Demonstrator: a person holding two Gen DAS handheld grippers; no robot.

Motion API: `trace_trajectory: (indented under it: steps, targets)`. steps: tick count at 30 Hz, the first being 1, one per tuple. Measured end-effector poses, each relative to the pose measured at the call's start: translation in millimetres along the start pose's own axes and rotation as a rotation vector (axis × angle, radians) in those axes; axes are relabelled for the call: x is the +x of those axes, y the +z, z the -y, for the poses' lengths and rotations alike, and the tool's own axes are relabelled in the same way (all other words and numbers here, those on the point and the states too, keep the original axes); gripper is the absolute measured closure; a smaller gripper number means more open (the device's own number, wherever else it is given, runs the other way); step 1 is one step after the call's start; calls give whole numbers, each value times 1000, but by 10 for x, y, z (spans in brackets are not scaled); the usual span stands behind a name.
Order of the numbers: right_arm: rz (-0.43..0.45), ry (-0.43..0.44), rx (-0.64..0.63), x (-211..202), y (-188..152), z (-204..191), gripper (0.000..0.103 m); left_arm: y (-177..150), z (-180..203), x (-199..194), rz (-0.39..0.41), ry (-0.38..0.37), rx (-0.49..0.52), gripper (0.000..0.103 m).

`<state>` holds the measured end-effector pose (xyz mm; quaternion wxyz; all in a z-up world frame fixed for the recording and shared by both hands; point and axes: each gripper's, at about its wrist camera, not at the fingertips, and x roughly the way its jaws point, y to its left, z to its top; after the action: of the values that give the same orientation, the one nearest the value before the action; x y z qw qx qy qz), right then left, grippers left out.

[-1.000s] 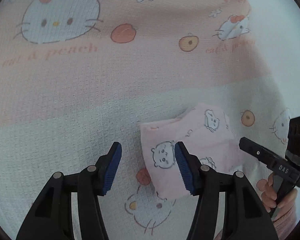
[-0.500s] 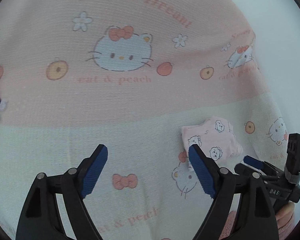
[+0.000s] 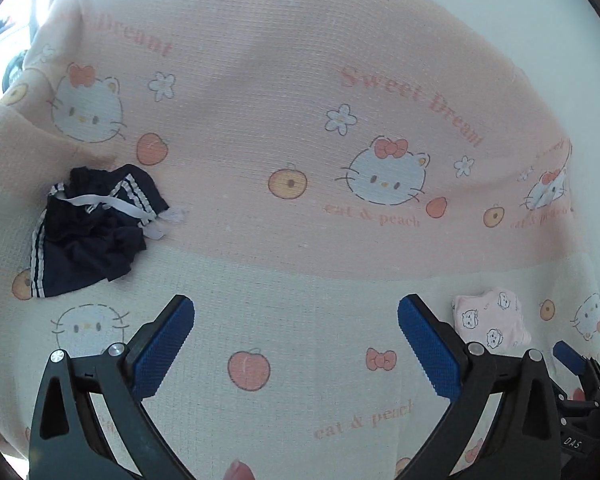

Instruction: Fold clothes

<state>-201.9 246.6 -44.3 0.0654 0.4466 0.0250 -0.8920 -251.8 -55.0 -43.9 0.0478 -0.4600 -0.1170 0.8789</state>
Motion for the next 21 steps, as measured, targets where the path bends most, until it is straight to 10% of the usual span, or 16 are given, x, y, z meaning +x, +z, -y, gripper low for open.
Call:
trace_trajectory:
  steps: [21]
  targets:
    - [98,-4,16,-1405,-965,-686,0,-1464,389,-1508,50,52,138,0]
